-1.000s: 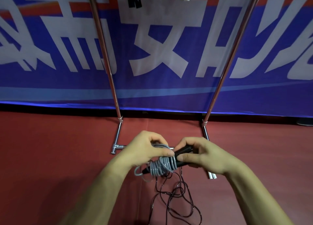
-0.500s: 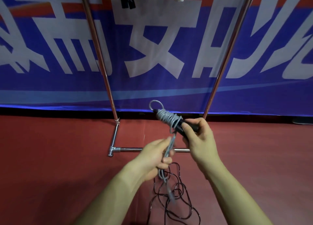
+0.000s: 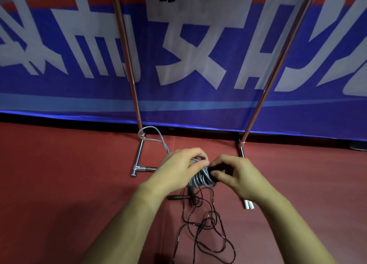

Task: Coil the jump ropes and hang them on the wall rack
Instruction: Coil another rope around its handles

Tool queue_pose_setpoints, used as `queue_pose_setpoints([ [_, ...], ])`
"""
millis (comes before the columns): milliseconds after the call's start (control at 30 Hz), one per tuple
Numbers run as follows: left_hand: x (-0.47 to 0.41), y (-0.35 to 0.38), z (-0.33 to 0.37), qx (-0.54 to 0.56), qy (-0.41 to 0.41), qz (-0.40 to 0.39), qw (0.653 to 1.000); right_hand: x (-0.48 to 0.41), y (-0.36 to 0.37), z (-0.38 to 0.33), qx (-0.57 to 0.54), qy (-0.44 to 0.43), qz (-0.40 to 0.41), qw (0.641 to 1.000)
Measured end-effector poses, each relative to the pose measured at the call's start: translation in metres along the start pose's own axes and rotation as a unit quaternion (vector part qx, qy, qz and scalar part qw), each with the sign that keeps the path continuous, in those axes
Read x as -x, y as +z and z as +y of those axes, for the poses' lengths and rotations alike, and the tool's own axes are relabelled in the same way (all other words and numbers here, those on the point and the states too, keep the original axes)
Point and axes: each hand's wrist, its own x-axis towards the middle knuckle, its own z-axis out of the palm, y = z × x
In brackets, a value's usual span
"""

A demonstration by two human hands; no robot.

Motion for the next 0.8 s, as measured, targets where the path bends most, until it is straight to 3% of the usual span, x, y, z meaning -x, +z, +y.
queue_pose_setpoints([
  [133, -0.004, 0.003, -0.011, 0.170, -0.008, -0.043, 0.985, 0.004, -0.007, -0.016, -0.195, 0.022, -0.048, 0.979],
  [200, -0.004, 0.005, -0.010, 0.268, -0.034, -0.068, 0.960, 0.005, -0.006, -0.024, -0.282, 0.047, -0.052, 0.957],
  [333, 0.000, 0.003, -0.005, 0.474, -0.091, -0.159, 0.861, 0.004, -0.003, -0.031, -0.409, 0.056, -0.061, 0.909],
  [400, -0.001, 0.009, -0.008, 0.514, -0.104, -0.154, 0.838, 0.003, -0.001, -0.035, -0.469, 0.055, -0.049, 0.880],
  [500, -0.005, 0.020, -0.001, 0.616, -0.145, -0.118, 0.766, -0.001, 0.003, -0.042, -0.533, 0.058, 0.013, 0.844],
  [667, -0.007, 0.031, 0.020, 0.542, -0.222, -0.034, 0.810, -0.010, 0.017, -0.041, -0.469, 0.064, 0.183, 0.862],
  [800, -0.002, 0.046, 0.023, 0.463, -0.242, -0.053, 0.851, -0.016, 0.017, -0.041, -0.413, 0.052, 0.317, 0.852],
])
